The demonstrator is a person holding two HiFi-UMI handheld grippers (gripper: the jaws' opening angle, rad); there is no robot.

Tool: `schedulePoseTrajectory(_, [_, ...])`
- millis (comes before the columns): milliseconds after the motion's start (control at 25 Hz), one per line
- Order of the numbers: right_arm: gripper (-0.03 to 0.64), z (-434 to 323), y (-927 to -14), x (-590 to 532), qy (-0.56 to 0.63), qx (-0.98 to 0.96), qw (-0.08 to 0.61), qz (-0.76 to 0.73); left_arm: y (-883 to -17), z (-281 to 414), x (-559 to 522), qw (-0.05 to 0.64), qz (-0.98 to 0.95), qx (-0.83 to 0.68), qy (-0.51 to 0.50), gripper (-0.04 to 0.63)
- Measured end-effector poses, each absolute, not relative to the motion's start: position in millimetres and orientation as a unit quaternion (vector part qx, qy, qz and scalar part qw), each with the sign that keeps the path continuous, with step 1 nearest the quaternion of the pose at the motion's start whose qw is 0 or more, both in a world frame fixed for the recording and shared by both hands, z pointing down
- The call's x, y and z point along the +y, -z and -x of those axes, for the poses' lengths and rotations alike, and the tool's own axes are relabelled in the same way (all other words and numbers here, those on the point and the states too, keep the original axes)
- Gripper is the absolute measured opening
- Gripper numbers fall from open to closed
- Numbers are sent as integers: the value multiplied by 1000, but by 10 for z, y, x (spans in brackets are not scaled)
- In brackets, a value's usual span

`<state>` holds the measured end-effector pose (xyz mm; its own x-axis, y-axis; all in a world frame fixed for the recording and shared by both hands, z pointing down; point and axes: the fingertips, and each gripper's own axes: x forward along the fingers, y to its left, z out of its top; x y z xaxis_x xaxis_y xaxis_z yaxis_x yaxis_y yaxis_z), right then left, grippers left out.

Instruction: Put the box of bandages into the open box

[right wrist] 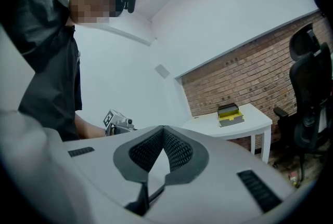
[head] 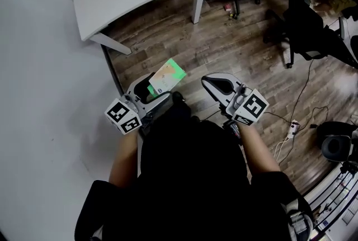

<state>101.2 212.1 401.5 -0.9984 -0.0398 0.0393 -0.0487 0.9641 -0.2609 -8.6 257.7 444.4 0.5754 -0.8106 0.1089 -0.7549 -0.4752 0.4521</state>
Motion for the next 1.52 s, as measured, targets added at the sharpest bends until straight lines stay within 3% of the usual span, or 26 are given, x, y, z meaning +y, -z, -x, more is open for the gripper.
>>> schedulePoseTrajectory(520, [6, 41, -3893, 1354, -111, -993, 25, -23, -4426, 1034, 1820, 214, -863, -452, 74, 370])
schedulePoseTrajectory(1520, [6, 505, -4015, -828, -125, -991, 23, 34, -4509, 1636, -146, 247, -827, -503, 50, 370])
